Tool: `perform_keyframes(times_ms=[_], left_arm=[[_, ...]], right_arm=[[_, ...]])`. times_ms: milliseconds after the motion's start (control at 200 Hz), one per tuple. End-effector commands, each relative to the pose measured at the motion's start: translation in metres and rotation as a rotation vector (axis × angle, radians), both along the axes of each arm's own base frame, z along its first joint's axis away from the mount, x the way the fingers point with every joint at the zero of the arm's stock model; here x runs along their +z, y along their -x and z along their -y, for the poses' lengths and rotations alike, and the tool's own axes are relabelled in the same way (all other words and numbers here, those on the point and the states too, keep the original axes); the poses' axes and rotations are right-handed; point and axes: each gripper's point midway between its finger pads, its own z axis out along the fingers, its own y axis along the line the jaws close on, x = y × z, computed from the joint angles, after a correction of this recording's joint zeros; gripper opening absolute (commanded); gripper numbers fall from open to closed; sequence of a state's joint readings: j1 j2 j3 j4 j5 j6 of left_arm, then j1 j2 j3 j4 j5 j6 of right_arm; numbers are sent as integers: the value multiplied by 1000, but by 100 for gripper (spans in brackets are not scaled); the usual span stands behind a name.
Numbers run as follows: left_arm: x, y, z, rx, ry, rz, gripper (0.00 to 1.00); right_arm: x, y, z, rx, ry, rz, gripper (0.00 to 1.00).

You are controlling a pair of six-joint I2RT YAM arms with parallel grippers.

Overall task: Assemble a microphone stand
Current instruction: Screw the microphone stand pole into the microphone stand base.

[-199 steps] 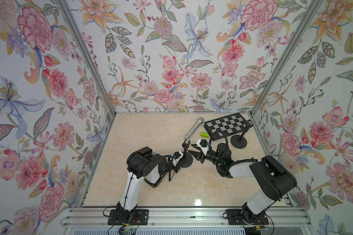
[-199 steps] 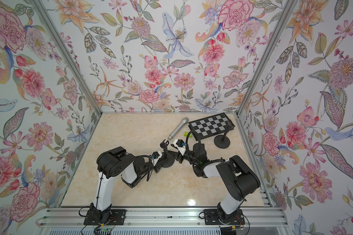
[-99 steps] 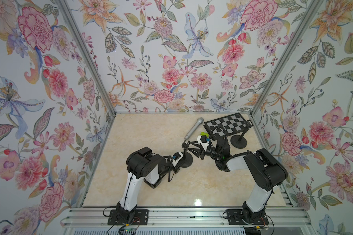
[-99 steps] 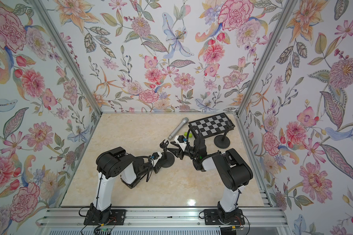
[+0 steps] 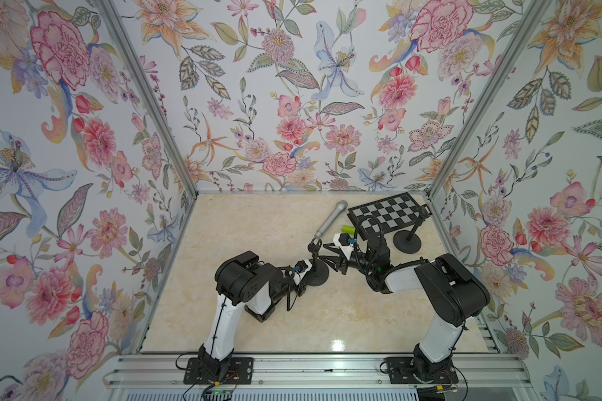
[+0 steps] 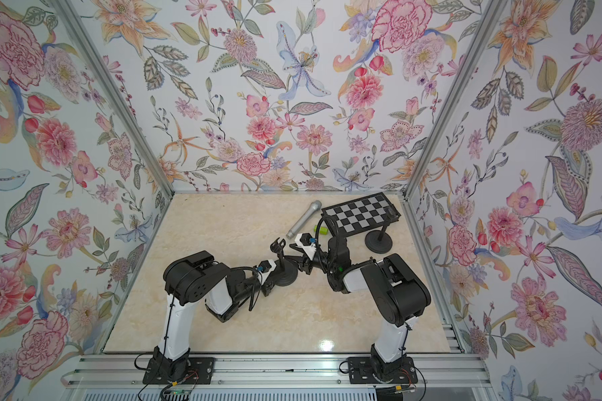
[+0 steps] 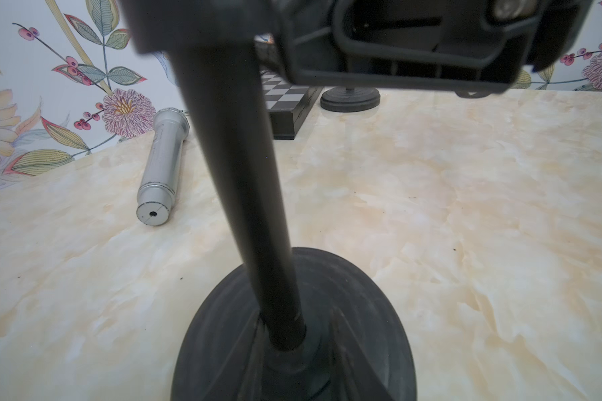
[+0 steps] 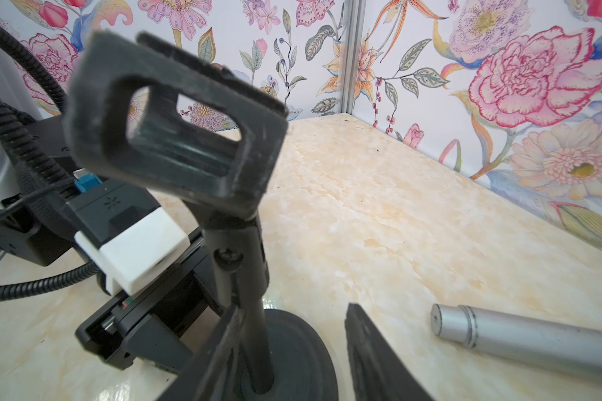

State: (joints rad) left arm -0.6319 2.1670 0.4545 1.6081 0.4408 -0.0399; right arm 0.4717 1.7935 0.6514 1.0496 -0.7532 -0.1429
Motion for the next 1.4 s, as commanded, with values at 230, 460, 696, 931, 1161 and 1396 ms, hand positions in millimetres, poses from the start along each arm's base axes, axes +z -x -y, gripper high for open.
perform_keyframes(times_ms=[230, 460, 696, 931, 1161, 1396], left_arm=[[10, 18, -6, -38, 24, 130, 32], [10, 20, -4, -54, 17, 141, 32], [11, 20, -5, -54, 15, 145, 32], [12, 20, -4, -54, 20, 143, 32], [12, 19, -4, -49, 23, 139, 31], [13, 16, -7, -23, 25, 134, 32]], right_arm=[[28, 11, -11, 185, -42, 123, 62], [28, -1, -14, 215, -61, 135, 62], [30, -4, -13, 240, -99, 101, 56], [24, 12, -21, 285, -118, 67, 46], [20, 8, -24, 246, -155, 29, 19], [20, -6, -4, -117, -239, 34, 0]])
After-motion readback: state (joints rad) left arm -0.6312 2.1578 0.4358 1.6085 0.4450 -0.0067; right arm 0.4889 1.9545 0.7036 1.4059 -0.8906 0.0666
